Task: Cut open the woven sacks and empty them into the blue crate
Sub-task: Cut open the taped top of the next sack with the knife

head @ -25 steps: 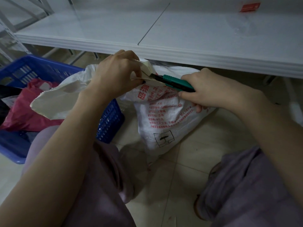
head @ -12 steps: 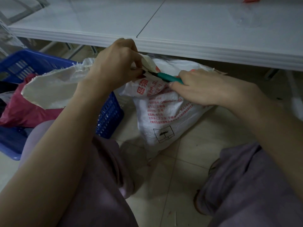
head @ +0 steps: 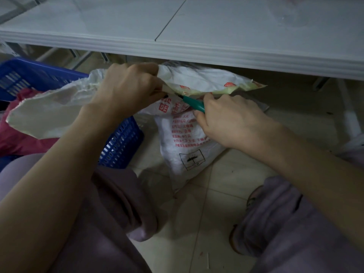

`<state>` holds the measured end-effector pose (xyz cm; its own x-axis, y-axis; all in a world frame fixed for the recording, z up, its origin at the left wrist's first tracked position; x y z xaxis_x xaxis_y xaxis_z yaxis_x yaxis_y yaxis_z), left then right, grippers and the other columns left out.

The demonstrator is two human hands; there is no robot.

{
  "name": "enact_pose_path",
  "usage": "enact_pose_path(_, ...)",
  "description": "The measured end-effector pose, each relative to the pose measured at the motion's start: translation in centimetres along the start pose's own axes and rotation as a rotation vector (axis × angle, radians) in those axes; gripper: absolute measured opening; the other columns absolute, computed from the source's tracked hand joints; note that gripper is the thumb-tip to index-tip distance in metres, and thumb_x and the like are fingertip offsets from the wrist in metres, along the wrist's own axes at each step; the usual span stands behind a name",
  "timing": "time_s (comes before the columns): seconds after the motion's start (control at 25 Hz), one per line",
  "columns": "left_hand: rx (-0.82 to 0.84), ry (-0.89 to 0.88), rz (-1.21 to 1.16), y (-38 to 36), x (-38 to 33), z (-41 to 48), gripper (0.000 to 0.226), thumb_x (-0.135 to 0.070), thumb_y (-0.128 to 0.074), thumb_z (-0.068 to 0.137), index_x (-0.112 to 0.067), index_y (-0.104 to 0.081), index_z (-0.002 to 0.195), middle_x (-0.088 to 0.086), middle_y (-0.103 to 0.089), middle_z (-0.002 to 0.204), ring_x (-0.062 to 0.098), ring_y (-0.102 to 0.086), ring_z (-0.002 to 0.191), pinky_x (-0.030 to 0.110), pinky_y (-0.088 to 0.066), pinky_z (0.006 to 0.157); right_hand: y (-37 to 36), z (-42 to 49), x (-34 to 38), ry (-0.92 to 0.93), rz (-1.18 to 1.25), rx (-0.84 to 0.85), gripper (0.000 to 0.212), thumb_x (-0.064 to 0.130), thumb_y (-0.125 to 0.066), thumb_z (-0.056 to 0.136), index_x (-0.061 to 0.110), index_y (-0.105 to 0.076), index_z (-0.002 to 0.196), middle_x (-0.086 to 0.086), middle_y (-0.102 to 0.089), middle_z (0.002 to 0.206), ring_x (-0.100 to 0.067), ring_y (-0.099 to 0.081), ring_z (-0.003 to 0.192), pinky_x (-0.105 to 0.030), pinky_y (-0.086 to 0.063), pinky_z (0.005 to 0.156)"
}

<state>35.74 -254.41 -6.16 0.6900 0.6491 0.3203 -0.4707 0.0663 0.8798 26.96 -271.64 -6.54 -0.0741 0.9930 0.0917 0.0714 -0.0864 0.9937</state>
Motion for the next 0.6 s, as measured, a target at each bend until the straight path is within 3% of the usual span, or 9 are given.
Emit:
enact_pose_path(0.12,-0.026,-0.026,0.068,-0.1,-0.5,-0.5,0.028,-0.023,-0.053,0.091,-0.005,-0.064,0.072,0.009,-0.052,0.074,0.031,-0.052,0.073,0.027,-0.034,0.046,-0.5,-0.3,0.0,0.01,-0.026,-0.022,0.047,0.043,-0.032,0.1,0.006,-0.045,0.126,-0.016,-0.057,0.112,-0.033,-0.057,0.097,-0.035,-0.033,0.064)
enact_pose_path(0.28,-0.042,-0.015,0.107,-0.3,-0.5,-1.2,0.027,-0.02,-0.053,0.091,-0.004,-0.062,0.071,0.01,-0.054,0.074,0.03,-0.051,0.074,0.027,-0.032,0.047,-0.2,0.2,-1.1,-0.011,0.058,-0.09,0.049,0.055,-0.041,0.093,0.011,-0.06,0.105,-0.003,-0.053,0.078,-0.022,-0.05,0.068,-0.029,-0.031,0.052)
enact_pose_path(0.44,-0.059,-0.001,0.12,-0.9,-1.0,-1.8,0.026,-0.018,-0.059,0.088,-0.006,-0.06,0.064,0.008,-0.055,0.07,0.028,-0.052,0.069,0.024,-0.029,0.046,-1.2,0.2,-1.4,-0.088,0.713,0.222,0.036,0.041,-0.059,0.09,0.005,-0.06,0.093,-0.012,-0.067,0.065,-0.021,-0.067,0.05,-0.031,-0.056,0.045)
enact_pose_path(0.52,-0.069,0.009,0.114,-1.1,-1.2,-2.0,0.027,-0.019,-0.057,0.09,-0.007,-0.063,0.066,0.008,-0.056,0.071,0.026,-0.052,0.068,0.023,-0.028,0.046,-2.0,0.2,-1.4,-0.107,0.799,0.314,0.034,0.039,-0.062,0.089,0.005,-0.059,0.089,-0.01,-0.065,0.058,-0.019,-0.065,0.044,-0.026,-0.051,0.039)
enact_pose_path(0.6,-0.089,0.014,0.091,-1.3,-1.3,-2.3,0.027,-0.02,-0.055,0.091,-0.007,-0.065,0.069,0.008,-0.058,0.073,0.027,-0.053,0.069,0.024,-0.033,0.044,-2.5,0.1,-1.1,-0.123,0.781,0.287,0.034,0.041,-0.063,0.087,0.007,-0.059,0.083,-0.003,-0.06,0.051,-0.013,-0.06,0.037,-0.019,-0.043,0.036)
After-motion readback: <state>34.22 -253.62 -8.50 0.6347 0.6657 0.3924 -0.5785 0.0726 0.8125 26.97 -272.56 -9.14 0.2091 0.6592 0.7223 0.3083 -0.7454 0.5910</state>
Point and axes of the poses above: each hand's wrist, its own z-axis towards the middle knuckle, its own y-axis out of the back of the hand, x = y × z, the point moved 2 cm from there along z, towards the middle knuckle
